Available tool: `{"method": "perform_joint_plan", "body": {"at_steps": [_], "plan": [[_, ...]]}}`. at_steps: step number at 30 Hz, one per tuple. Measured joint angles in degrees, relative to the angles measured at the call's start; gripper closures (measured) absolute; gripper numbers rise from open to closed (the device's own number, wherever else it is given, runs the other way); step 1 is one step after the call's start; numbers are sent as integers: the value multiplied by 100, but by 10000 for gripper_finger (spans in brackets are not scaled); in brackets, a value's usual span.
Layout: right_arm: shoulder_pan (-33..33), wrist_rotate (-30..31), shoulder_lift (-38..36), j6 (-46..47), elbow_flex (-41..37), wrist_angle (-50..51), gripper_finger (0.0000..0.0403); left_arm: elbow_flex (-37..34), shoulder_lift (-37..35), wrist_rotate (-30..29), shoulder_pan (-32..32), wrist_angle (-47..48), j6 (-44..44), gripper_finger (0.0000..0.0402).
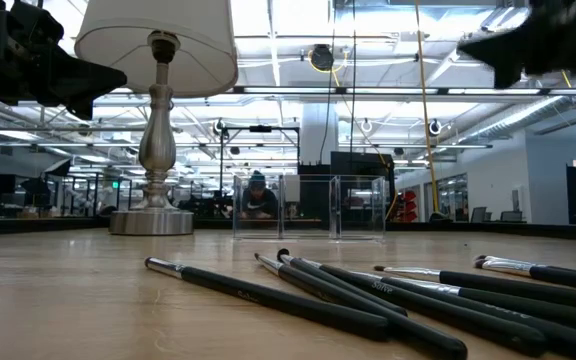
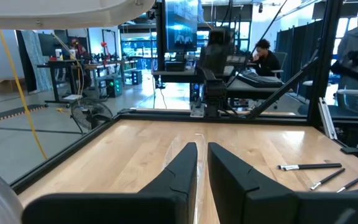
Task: Sort items
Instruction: Put the eyeshadow brush into the transparent organizer
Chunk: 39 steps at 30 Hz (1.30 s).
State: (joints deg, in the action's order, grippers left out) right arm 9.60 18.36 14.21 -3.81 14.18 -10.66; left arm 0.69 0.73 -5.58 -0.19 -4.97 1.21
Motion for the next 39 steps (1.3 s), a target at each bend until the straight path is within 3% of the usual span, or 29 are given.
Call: {"method": "perform_joint_plan", "body": {"at_steps": [5,9,16,19,23,28,33,39], "plan": [[486,587,1964,214,1591,1299,403,1,2,0,0,6,1,353],[1005,903,3639,891,3351,3220,403,2,2,0,0,2,2,353],[1840,649,6430,3633,6461,7701,403,2,0,0,0,-108,0,353],[2058,272,7296,4626,7085,8561,403,2,2,1,0,-157,-21,353],[2187,233,7924,5428,7126,8202,403,1,2,1,0,-190,-9,353],[2300,206,8406,5543,6866,7079,403,2,2,-26,0,-284,-22,353],[2319,-553,8640,5650,6498,6170,403,1,2,-42,0,-286,-22,353],[2384,-667,8667,6197,5997,5503,386,0,2,-44,0,-292,18,353]]}}
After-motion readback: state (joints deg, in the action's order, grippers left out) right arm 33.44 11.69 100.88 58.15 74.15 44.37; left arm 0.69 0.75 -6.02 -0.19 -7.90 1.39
